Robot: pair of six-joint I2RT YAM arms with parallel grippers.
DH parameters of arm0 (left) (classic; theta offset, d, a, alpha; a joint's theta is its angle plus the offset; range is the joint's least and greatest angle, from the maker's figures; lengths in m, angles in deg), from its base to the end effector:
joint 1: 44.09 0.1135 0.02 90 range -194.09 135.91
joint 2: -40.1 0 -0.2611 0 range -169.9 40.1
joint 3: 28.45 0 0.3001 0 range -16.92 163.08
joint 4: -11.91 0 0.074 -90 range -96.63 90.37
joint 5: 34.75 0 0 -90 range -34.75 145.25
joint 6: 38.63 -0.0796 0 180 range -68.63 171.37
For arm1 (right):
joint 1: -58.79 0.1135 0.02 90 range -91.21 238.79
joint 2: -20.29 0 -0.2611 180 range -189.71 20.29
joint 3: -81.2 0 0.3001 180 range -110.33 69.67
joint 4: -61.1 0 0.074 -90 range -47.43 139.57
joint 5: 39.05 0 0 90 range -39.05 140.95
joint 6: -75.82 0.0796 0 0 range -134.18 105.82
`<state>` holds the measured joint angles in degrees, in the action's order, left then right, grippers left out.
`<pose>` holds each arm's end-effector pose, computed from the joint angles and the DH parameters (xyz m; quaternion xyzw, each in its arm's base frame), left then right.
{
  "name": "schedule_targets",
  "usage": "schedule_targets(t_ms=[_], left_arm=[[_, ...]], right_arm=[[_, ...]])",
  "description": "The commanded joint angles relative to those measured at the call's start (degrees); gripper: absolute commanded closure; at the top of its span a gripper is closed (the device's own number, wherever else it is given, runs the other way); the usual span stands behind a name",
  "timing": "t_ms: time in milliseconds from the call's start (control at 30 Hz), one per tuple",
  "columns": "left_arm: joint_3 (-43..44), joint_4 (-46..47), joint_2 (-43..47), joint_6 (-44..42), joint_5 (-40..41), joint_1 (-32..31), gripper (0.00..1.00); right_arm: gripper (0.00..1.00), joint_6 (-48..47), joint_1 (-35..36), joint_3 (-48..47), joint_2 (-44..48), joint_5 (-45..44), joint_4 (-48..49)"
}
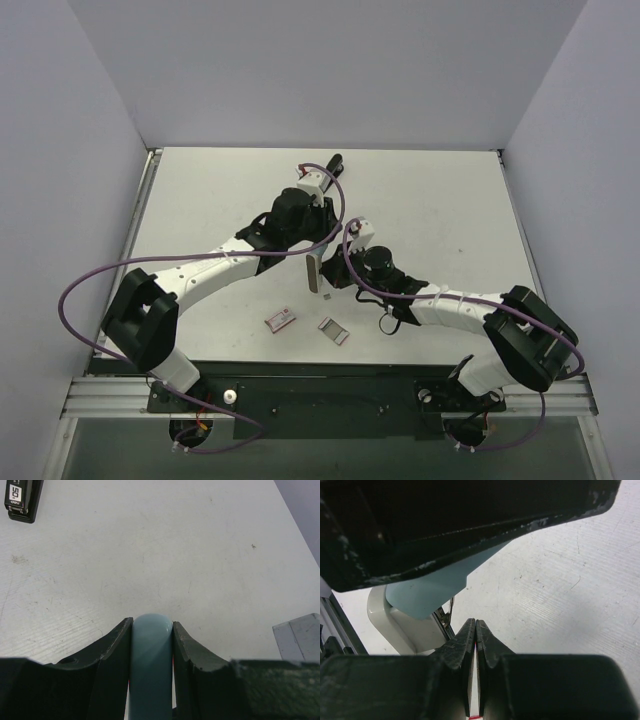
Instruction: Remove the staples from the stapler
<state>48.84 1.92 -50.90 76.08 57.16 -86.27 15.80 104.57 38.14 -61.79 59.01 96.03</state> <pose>0.3402 -0.3047 0.2417 0.1181 0.8288 -0.2897 0.4639 0.2498 0.2727 0.1723 -0.1478 0.7166 0.4580 0.5049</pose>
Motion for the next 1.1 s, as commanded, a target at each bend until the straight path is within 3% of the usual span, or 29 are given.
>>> schedule_targets(t_ms=[0, 333, 1067], left_arm=[[3.59, 9.10, 0.30, 1.22, 0.02, -0.02, 1.00], [2.10, 6.64, 5.21, 0.60, -1.91, -0.10, 1.00], [-2.30, -3.28, 20.68, 0.78, -15.53, -0.10, 1.00]], right_arm=[[1.00, 0.17, 0.89, -2.92, 1.31, 5.13, 2.59], [1.00, -1.94, 0.36, -2.57, 3.86, 2.94, -1.63], [1.00, -10.55, 0.01, -4.07, 22.13, -5.76, -19.90]])
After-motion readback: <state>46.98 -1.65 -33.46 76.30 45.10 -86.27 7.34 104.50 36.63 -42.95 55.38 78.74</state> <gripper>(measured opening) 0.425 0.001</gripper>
